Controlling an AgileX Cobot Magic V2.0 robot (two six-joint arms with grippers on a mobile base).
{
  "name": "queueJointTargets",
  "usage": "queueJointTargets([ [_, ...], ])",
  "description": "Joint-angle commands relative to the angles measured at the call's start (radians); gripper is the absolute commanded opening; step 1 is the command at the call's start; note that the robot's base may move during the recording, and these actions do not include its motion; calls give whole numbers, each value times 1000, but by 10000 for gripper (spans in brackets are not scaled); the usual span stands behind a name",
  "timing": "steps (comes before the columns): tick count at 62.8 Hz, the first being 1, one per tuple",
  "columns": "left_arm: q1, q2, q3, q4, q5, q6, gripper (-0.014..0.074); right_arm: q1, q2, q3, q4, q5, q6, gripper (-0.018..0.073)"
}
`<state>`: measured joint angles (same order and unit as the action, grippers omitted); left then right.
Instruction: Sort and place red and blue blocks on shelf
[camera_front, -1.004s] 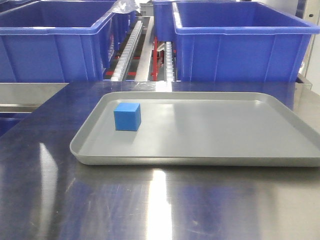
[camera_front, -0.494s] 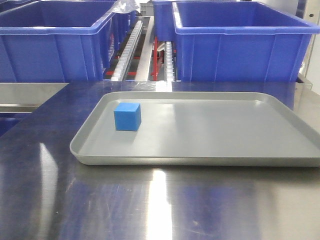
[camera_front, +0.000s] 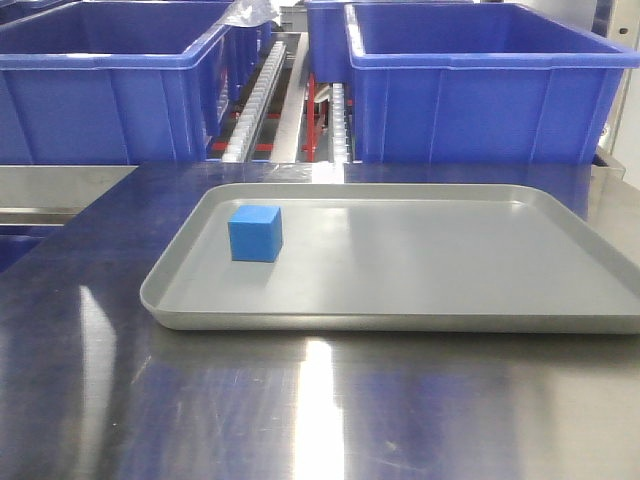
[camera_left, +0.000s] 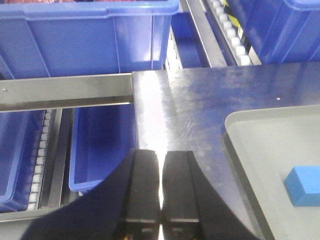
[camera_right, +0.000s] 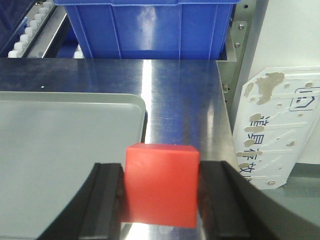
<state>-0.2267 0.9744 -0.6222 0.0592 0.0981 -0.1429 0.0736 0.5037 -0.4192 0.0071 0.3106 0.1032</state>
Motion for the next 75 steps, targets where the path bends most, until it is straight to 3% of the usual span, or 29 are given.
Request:
queueJointTargets([
  [1, -9, -7, -37, -8, -66, 2, 125, -7, 1, -28, -7, -88, -1, 57],
  [33, -9, -7, -37, -11, 91, 2, 133, -7, 1, -28, -7, -88, -1, 57],
  [38, -9, -7, -37, -11, 114, 2, 181, -7, 1, -28, -7, -88, -1, 57],
  [46, -9, -7, -37, -43, 140, 2, 385, -7, 1, -28, -7, -88, -1, 57],
  [51, -9, -7, -37, -87, 156, 2, 467, -7, 1, -28, -7, -88, -1, 57],
  [60, -9, 1, -72, -165, 255, 2, 479, -7, 1, -28, -7, -88, -1, 57],
  [75, -9, 77, -187, -190, 416, 2, 479, -7, 1, -28, -7, -87, -1, 57],
])
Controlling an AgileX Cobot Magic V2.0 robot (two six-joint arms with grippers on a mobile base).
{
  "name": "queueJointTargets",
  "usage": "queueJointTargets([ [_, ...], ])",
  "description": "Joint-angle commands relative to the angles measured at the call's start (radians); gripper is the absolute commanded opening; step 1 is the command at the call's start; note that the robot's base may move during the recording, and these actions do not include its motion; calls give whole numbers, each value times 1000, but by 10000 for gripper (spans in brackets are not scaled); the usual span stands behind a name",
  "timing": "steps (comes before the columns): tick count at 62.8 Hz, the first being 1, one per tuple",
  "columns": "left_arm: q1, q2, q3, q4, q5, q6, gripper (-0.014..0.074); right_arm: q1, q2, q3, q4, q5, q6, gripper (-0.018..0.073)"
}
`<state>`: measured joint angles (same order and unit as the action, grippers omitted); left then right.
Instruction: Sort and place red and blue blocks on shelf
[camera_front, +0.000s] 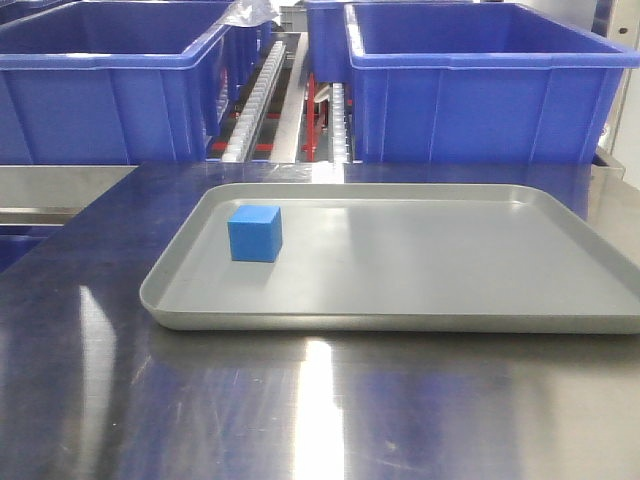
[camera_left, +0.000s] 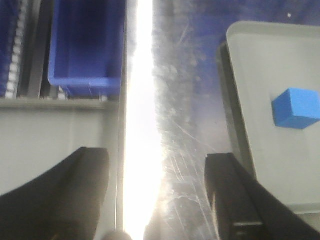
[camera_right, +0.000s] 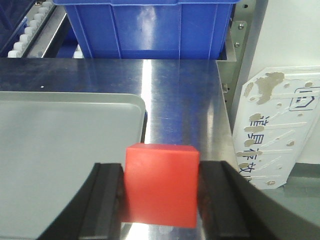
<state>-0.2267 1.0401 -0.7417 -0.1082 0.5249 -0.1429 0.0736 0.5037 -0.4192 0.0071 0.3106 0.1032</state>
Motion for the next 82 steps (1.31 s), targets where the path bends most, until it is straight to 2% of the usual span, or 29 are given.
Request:
queueJointTargets([
  [1, -9, 20, -77, -25, -4, 2, 479, -7, 1, -28, -7, -87, -1, 57],
  [10, -9, 82, -130, -69, 37, 2, 479, -7, 1, -28, -7, -87, -1, 57],
  [30, -21, 190, -193, -95, 46, 2, 479, -7, 1, -28, -7, -87, -1, 57],
  [50, -128, 302, -277, -95, 42, -6, 479, -7, 1, -28, -7, -87, -1, 57],
  [82, -284, 496, -478, -90, 54, -80, 478, -7, 1, -28, -7, -87, -1, 57],
])
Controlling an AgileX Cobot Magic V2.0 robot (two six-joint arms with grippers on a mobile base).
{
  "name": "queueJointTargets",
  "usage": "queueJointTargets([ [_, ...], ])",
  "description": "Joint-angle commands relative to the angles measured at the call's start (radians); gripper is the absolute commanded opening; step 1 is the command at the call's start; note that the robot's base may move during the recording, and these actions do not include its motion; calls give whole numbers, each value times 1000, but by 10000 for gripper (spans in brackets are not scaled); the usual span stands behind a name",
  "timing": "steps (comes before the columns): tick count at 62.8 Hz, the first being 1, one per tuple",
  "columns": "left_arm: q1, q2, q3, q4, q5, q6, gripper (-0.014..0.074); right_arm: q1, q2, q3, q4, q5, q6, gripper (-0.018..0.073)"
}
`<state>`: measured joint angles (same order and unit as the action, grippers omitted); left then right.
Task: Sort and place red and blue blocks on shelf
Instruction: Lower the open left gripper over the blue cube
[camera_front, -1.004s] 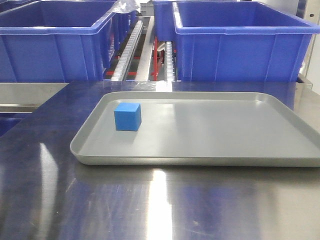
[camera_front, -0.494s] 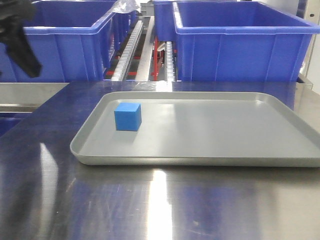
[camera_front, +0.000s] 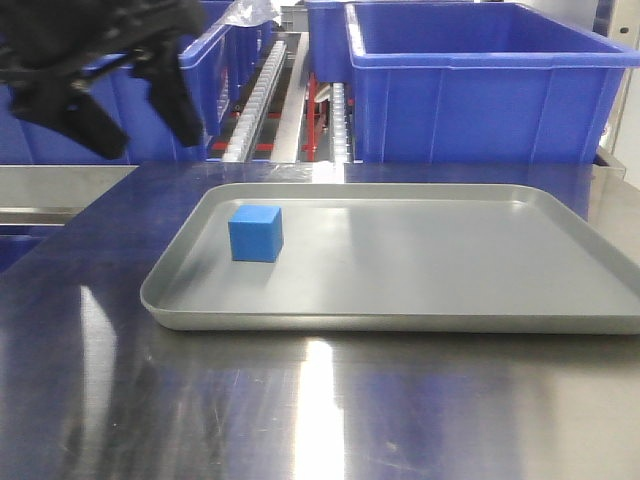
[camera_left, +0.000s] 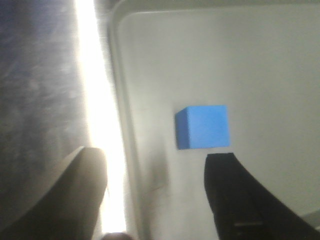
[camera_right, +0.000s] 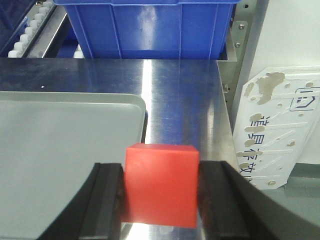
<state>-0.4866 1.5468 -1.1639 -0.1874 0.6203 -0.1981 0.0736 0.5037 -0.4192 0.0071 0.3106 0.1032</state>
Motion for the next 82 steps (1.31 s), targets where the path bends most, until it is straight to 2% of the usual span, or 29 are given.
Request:
queueJointTargets([
  [1, -30, -4, -60, -11, -41, -26, 478, -7, 1, -28, -7, -87, -1, 57],
  [28, -121, 128, -172, 14, -35, -38, 470, -7, 1, -28, -7, -87, -1, 57],
  [38, -125, 164, -186, 29, -39, -61, 470, -7, 1, -28, -7, -87, -1, 57],
  [46, -129, 178, -186, 69, -41, -108, 470, -7, 1, -28, -7, -89, -1, 57],
  [82, -129, 256, -202, 80, -66, -108, 470, -7, 1, -28, -7, -89, -1, 57],
])
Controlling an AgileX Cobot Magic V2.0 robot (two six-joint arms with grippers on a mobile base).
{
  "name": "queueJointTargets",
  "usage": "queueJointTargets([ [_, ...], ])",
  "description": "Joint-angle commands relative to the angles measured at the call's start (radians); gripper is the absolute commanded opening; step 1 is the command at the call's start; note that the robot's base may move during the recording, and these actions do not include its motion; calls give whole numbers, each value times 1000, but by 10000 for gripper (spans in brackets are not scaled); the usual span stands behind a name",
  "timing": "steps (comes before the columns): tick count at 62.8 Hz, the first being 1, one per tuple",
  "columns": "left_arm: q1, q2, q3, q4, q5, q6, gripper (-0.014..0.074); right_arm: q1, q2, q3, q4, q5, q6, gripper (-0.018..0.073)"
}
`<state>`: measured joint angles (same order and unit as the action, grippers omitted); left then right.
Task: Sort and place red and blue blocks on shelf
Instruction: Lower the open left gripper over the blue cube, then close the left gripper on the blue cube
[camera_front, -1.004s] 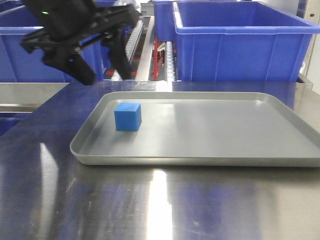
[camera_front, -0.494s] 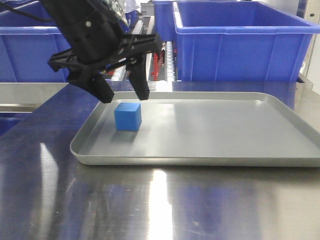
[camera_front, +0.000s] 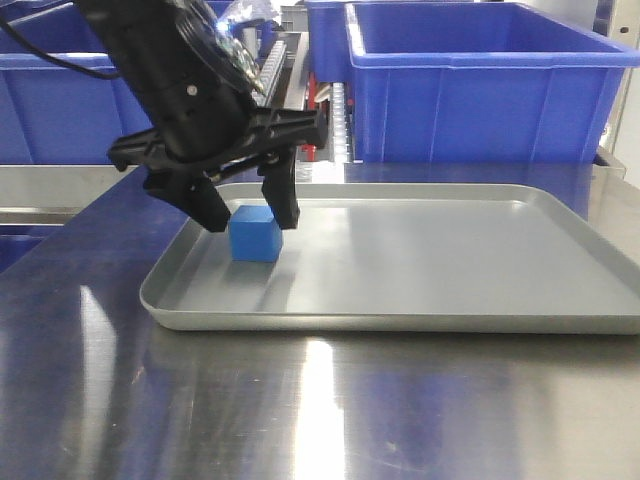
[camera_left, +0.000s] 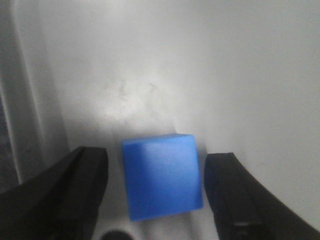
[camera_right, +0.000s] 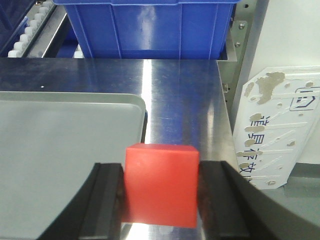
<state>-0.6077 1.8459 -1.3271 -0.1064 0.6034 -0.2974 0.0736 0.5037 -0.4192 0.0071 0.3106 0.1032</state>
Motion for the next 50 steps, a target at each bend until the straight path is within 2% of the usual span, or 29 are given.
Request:
queueJointTargets([
  [1, -8, -41, -39, -1, -49, -9, 470, -7, 1, -28, -7, -89, -1, 57],
  [50, -8, -29, -39, -5, -52, -9, 469, -7, 1, -28, -7, -89, -1, 57],
])
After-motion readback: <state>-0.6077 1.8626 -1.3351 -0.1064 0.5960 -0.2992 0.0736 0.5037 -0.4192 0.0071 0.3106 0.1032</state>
